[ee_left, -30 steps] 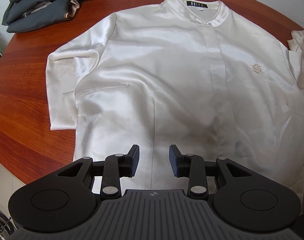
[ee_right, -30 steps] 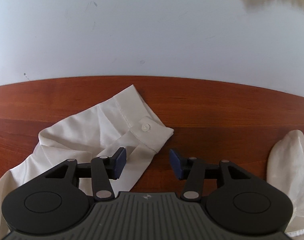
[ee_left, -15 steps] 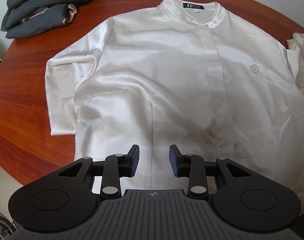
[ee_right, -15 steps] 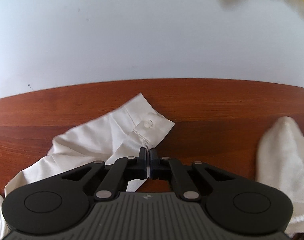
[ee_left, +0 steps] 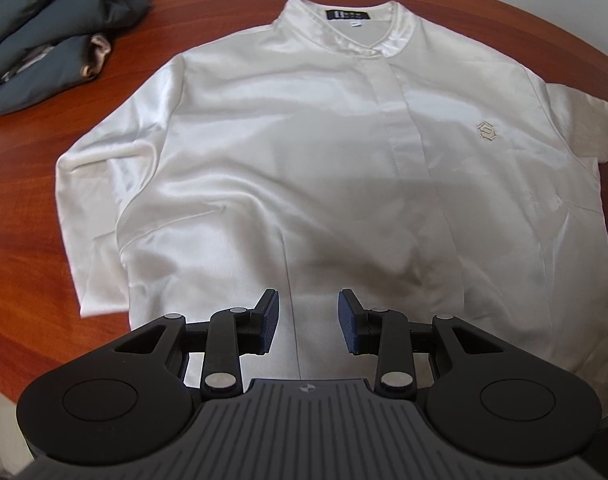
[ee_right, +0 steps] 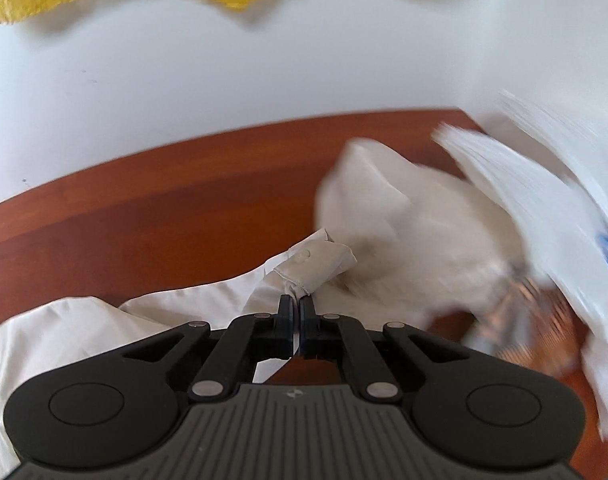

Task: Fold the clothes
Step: 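Pull the held cuff outward with the right gripper and release it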

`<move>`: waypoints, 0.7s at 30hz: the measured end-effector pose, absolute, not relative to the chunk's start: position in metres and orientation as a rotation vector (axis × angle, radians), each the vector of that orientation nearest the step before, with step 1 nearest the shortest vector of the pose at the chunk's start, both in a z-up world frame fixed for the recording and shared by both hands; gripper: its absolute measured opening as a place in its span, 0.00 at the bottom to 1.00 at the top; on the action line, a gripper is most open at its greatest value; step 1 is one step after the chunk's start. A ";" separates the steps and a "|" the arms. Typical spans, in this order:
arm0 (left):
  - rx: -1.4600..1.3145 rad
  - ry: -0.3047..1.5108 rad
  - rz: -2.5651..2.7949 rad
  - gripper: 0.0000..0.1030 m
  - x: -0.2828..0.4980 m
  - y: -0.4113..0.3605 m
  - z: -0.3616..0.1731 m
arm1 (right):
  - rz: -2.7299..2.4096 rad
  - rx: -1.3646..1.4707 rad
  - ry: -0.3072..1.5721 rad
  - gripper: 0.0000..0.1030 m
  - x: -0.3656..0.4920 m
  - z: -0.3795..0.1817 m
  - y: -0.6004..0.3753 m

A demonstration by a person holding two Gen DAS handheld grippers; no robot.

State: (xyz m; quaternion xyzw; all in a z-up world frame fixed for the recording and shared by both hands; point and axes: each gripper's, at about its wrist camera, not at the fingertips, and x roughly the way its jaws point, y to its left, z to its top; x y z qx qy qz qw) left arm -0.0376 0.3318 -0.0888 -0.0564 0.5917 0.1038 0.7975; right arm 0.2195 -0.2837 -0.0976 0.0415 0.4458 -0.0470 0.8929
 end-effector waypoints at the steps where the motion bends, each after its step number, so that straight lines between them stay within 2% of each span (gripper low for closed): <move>1: -0.116 1.269 0.210 0.35 -0.037 0.334 -0.090 | -0.121 0.102 0.926 0.03 0.205 -0.098 -0.289; 14: -0.044 1.261 0.033 0.35 -0.037 0.350 -0.103 | -0.309 0.281 0.954 0.03 0.009 -0.074 -0.310; 21: -0.021 1.249 -0.029 0.35 -0.034 0.355 -0.104 | -0.287 0.362 0.922 0.03 -0.057 -0.028 -0.280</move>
